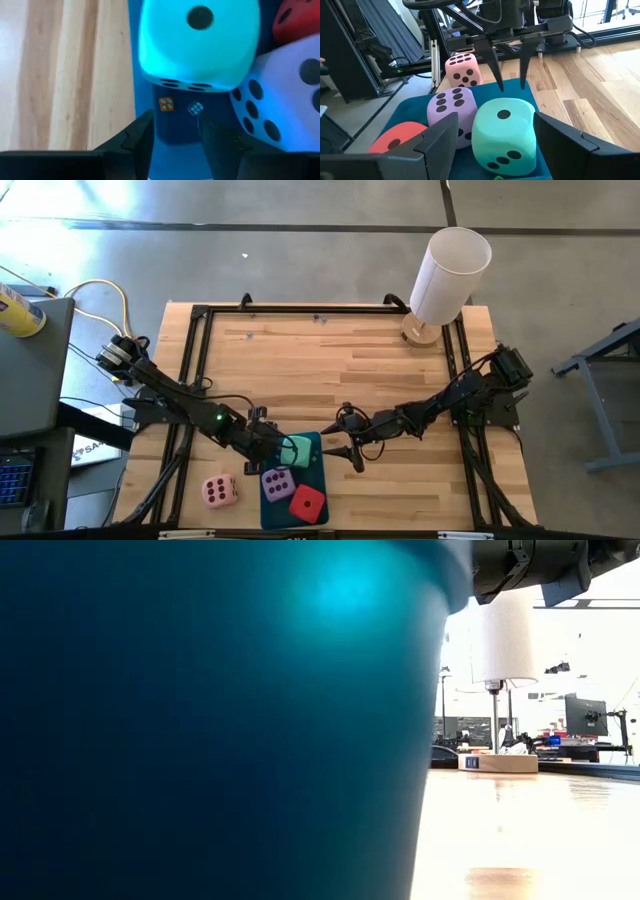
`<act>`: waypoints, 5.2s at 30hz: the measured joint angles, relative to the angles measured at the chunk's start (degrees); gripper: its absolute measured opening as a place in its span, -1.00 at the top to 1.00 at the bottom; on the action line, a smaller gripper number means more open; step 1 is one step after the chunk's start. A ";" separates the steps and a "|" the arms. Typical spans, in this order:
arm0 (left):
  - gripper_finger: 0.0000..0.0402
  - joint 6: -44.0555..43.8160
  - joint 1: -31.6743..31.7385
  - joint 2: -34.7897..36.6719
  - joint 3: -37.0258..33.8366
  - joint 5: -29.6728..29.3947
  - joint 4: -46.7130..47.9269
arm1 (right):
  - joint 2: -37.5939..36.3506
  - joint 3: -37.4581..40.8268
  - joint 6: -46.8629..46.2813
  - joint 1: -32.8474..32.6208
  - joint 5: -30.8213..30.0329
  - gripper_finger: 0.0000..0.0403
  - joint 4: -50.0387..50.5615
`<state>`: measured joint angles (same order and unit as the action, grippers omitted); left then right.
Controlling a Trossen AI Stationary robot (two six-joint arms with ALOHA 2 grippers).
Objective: Pick & Place Dice
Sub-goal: Put the small light blue die into the blue bin
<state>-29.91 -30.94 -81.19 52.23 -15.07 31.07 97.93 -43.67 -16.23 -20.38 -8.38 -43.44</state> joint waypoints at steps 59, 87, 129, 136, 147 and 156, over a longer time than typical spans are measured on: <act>0.04 10.06 51.49 20.72 -1.84 1.57 20.30 | 0.00 -0.01 -0.11 0.02 0.00 -0.24 0.46; 0.04 1.85 77.39 -2.32 -1.86 5.42 4.63 | 0.00 0.00 0.00 0.02 -0.02 -0.24 1.70; 0.04 1.55 82.27 -8.63 -1.86 6.14 -3.37 | 0.00 0.00 1.14 0.28 -0.46 -0.24 2.93; 0.04 1.50 82.31 -8.63 -1.86 6.16 -4.50 | 0.00 0.01 1.14 0.28 -0.46 -0.24 2.93; 0.04 1.38 82.31 -8.73 -1.86 6.20 -4.35 | 0.00 -0.01 1.12 0.28 -0.46 -0.24 2.95; 0.04 2.84 82.31 -12.37 -1.86 6.34 -4.88 | 0.00 0.00 1.12 0.28 -0.46 -0.24 3.17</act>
<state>-27.07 51.37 -93.56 50.37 -8.73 26.19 97.93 -43.67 -15.11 -20.10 -8.84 -40.27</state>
